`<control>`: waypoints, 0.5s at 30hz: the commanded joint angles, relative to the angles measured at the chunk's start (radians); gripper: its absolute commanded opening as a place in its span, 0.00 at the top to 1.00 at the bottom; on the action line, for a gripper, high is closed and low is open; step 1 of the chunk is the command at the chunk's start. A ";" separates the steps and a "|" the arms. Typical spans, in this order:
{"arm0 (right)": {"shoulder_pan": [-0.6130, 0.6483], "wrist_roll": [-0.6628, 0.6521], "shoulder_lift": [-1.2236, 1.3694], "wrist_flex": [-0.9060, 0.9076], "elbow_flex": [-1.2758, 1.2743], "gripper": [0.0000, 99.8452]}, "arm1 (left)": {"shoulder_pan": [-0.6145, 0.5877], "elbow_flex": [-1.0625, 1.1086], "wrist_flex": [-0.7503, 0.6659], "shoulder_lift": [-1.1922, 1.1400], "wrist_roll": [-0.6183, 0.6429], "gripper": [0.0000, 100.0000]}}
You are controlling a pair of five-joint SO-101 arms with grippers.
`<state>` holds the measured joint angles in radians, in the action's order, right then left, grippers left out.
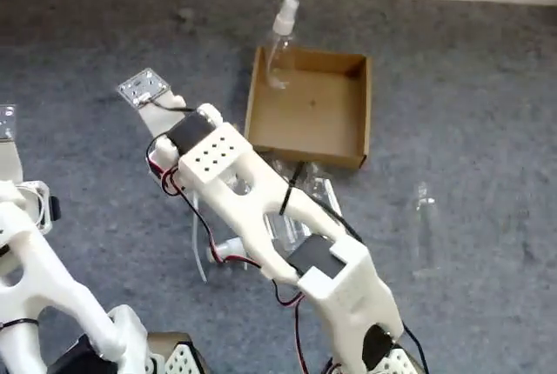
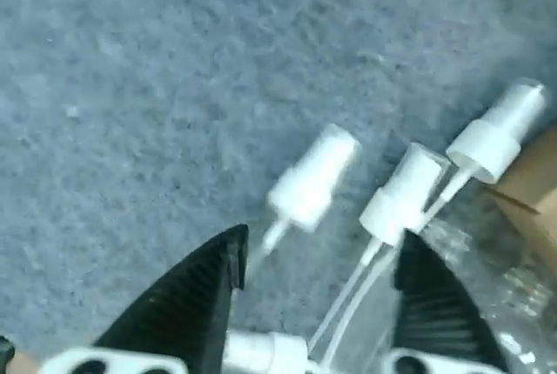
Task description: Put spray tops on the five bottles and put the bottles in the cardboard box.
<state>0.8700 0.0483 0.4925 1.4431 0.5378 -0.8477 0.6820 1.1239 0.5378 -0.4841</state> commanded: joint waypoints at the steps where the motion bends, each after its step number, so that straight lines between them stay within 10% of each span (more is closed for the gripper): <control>1: 0.007 0.002 -0.024 0.077 0.053 0.73 | 0.042 -0.002 -0.018 0.027 -0.002 0.81; 15: -0.191 -0.132 -0.205 0.326 0.163 0.99 | 0.159 -0.008 0.040 0.028 0.052 0.81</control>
<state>0.7580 0.0192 0.4404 1.7453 0.7894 -0.7741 0.6851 1.1254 0.5378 -0.4473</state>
